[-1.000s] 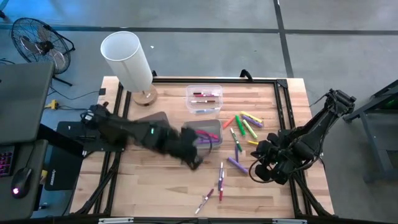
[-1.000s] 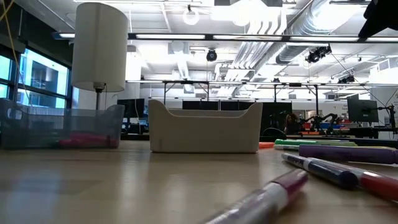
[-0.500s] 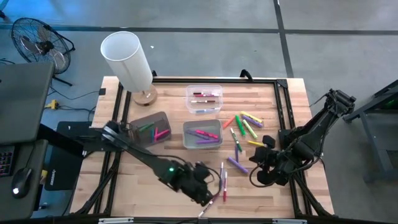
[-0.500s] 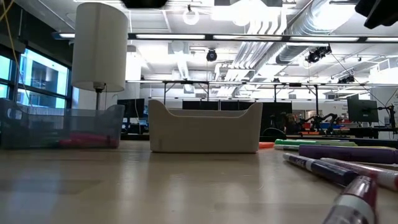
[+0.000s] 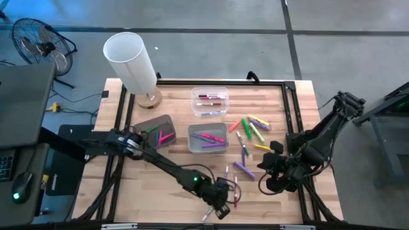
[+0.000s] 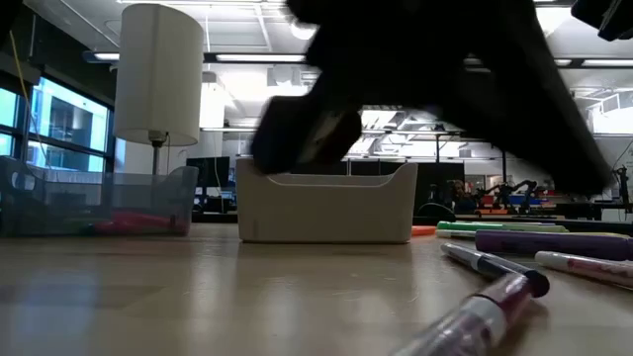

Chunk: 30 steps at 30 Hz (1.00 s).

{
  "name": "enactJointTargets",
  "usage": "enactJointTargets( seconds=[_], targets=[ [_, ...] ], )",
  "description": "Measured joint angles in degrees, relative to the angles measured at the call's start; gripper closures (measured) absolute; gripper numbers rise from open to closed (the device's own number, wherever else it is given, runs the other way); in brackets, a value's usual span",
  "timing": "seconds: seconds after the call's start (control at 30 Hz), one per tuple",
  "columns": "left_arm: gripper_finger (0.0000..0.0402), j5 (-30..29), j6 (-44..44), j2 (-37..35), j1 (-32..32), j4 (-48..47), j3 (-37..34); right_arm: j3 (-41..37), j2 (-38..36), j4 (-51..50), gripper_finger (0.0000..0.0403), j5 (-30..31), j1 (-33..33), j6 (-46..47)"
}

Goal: Pick & Place Markers
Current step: Put the purple marker pen into the transparent bin

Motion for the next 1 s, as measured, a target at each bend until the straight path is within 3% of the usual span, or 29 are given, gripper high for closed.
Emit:
enactJointTargets(
  seconds=[0.37, 0.73, 0.83, 1.0],
  targets=[
    [0.0401, 1.7, -0.2, -0.3, -0.1, -13.9, 0.2, 0.0, 0.0, 0.4, 0.0403, 0.4, 1.1, 0.3],
    [0.0399, 0.3, -3.9, -0.3, -0.1, -13.2, 0.2, 0.0, 0.0, 0.3, 0.0403, 0.8, 1.1, 0.1],
    [0.0380, 1.1, -4.6, -0.3, -0.1, -13.2, 0.2, 0.0, 0.0, 0.3, 0.0403, 0.7, 1.1, 0.2],
    [0.0313, -0.5, -5.0, -0.3, -0.1, -13.1, 0.2, 0.0, 0.0, 0.3, 0.0403, 0.7, 1.1, 0.2]
  ],
)
